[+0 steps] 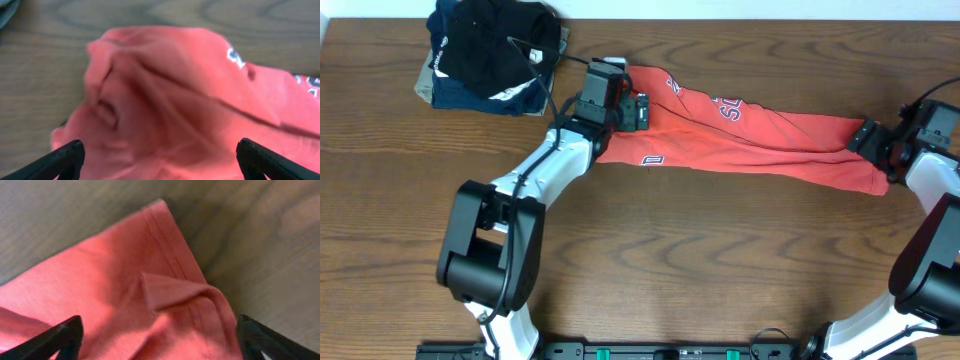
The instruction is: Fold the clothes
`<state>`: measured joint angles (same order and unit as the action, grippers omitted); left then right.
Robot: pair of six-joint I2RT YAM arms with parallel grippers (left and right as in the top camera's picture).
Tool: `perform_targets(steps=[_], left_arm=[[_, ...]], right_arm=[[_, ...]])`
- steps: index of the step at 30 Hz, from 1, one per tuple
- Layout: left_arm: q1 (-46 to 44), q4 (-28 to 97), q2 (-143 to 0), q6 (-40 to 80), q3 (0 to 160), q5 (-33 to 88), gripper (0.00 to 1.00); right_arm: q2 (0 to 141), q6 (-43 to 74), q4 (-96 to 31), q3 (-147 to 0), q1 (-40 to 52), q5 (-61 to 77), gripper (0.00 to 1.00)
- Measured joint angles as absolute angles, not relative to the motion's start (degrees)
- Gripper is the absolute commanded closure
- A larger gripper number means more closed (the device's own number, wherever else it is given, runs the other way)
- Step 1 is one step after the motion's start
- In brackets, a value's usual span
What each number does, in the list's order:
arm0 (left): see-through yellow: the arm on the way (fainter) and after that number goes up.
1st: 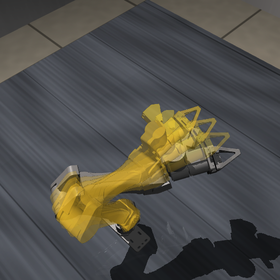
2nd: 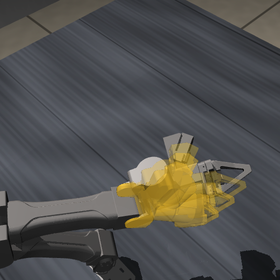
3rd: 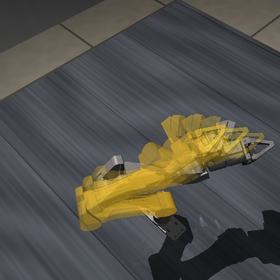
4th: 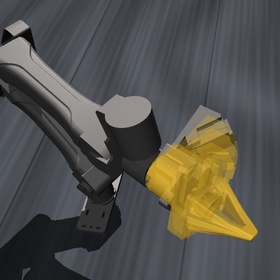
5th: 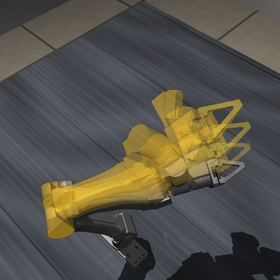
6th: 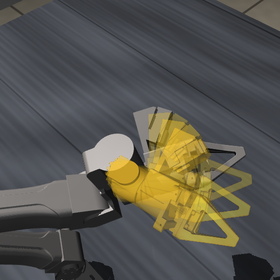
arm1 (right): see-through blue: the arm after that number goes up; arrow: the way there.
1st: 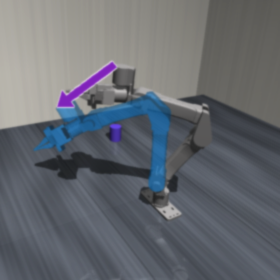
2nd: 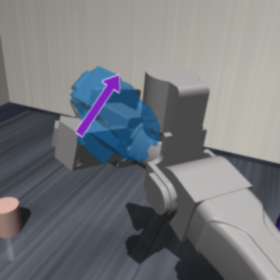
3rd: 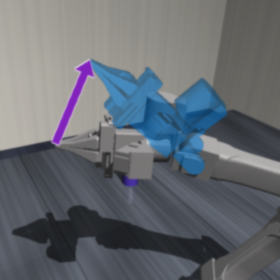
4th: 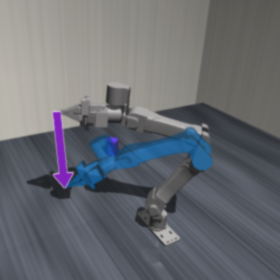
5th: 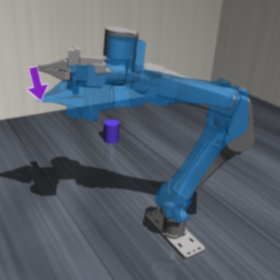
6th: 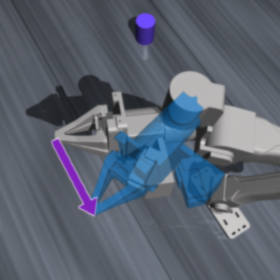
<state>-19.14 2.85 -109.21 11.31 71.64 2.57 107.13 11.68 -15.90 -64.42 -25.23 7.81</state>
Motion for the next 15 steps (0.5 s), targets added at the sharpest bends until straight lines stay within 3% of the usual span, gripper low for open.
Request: perform_targets(steps=[15], left_arm=[[-16.6,27.0,-89.8,11.5,71.9,2.6,0.02]], right_arm=[[107.1,7.0,-19.1,-64.2,-26.6,6.6,0.01]])
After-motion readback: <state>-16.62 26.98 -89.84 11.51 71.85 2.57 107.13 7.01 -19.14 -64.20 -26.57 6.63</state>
